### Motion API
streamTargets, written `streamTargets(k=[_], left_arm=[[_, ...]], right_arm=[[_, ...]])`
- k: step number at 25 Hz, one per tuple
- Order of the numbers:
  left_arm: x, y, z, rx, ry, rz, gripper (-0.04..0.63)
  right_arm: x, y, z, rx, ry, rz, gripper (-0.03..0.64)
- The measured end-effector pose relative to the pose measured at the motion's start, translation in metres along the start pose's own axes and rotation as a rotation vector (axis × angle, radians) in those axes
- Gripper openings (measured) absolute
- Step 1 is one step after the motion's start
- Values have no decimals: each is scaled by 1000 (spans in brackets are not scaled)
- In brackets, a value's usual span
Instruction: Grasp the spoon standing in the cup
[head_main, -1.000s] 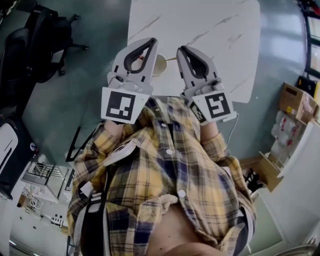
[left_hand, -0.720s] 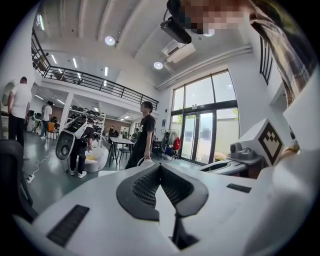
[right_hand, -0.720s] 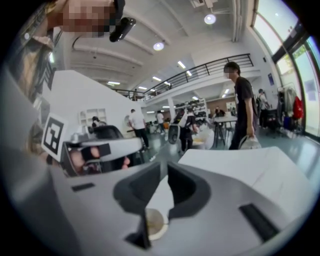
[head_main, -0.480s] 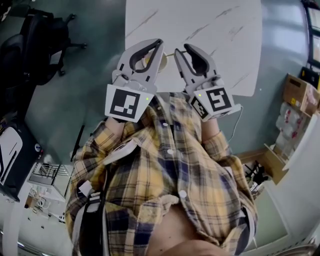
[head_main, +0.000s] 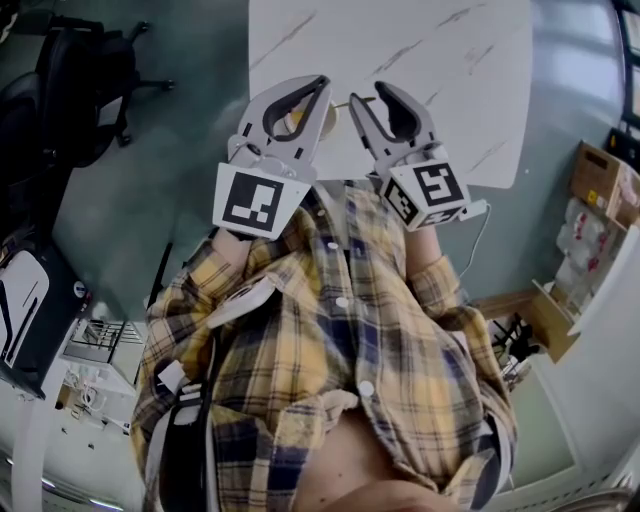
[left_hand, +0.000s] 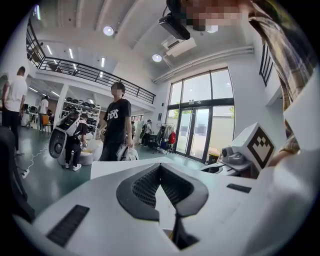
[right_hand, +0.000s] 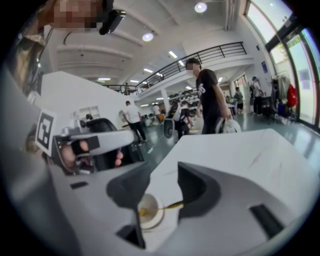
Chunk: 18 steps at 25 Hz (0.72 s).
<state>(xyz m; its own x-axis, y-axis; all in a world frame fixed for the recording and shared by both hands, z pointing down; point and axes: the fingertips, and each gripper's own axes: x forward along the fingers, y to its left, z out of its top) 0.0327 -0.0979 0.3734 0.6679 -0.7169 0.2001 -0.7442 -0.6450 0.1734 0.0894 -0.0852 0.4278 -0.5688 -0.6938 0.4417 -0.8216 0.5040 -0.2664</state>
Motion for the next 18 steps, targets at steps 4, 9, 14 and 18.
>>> streamTargets(k=[4, 9, 14, 18], left_arm=[[4, 0, -5, -5, 9, -5, 15], [10, -3, -10, -2, 16, -14, 15], [12, -4, -14, -6, 21, -16, 17], [13, -3, -17, -10, 27, -13, 15]], right_arm=[[4, -9, -12, 19, 21, -12, 169], [7, -19, -30, 60, 53, -14, 175], [11, -25, -45, 108, 81, -14, 178], [14, -29, -58, 139, 103, -9, 179]])
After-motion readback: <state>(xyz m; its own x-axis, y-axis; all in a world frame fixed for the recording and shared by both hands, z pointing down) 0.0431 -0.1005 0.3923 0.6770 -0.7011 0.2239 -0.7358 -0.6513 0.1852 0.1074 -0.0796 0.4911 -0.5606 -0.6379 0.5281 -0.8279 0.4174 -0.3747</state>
